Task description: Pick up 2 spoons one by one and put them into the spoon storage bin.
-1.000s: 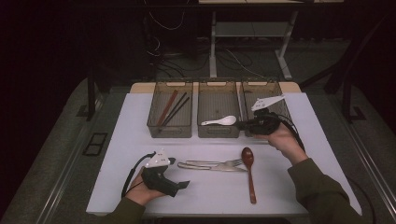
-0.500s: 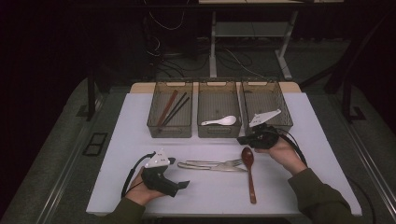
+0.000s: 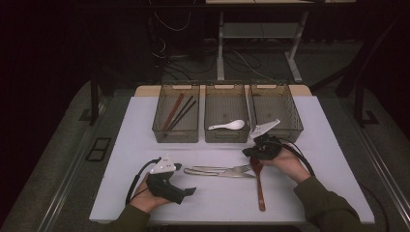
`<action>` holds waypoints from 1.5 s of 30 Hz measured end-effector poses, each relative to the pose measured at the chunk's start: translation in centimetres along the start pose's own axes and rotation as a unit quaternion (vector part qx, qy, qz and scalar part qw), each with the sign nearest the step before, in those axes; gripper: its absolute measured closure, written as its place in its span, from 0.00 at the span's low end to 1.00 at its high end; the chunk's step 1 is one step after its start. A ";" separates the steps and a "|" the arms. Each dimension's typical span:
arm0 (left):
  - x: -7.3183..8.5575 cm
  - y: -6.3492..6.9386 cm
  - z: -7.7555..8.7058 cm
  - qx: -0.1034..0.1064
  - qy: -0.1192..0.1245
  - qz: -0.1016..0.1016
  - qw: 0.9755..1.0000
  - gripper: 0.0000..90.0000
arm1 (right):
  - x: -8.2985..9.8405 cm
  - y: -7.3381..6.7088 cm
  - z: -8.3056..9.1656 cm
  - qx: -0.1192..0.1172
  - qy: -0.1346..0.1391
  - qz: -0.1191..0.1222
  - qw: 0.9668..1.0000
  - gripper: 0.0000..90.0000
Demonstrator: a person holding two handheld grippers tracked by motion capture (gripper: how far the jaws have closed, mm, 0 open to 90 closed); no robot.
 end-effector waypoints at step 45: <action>-0.1 0.1 0.1 0.000 0.002 -0.002 1.000 0.00 | 5.8 -0.2 4.2 0.028 -0.037 -0.017 0.999 1.00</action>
Point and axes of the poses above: each handheld gripper's, and its own axes: z roughly backward along the jaws, x roughly out of its underside, y roughly to its right, the point moved 5 cm from there along -z, roughly forward along the jaws, and after that the axes turned 12 degrees about z, right-handed, at the moved point
